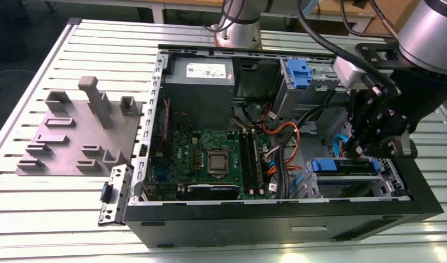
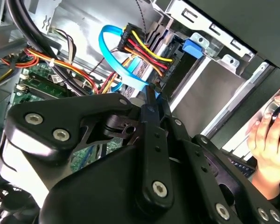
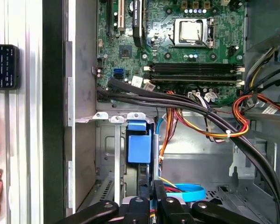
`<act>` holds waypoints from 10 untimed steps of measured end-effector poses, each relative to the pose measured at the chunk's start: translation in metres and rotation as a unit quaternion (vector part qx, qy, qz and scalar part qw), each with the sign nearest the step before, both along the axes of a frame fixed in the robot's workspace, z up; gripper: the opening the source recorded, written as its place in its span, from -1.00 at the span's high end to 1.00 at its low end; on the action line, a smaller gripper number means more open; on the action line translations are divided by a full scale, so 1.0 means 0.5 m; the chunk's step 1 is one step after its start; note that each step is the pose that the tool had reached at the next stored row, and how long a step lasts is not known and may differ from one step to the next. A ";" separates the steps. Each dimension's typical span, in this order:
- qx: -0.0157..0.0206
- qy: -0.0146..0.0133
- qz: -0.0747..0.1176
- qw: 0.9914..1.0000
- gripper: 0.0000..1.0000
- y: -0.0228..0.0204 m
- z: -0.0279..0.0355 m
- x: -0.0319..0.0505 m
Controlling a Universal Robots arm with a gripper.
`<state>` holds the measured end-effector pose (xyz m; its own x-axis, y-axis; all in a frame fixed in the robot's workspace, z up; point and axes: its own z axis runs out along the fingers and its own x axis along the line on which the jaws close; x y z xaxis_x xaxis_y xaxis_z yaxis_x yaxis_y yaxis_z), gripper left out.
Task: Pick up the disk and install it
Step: 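Insert the second disk wire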
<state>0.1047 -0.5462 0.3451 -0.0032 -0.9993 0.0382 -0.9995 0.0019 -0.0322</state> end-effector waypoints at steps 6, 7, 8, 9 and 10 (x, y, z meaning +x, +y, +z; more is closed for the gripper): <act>0.002 -0.004 0.006 1.000 0.68 -0.0053 -0.008 -0.005; 0.003 -0.005 0.007 1.000 0.68 -0.0057 -0.009 -0.005; 0.003 -0.006 0.008 1.000 0.68 -0.0060 -0.009 -0.006; 0.003 -0.006 0.008 1.000 0.68 -0.0061 -0.009 -0.006; 0.003 -0.007 0.009 1.000 0.68 -0.0062 -0.009 -0.007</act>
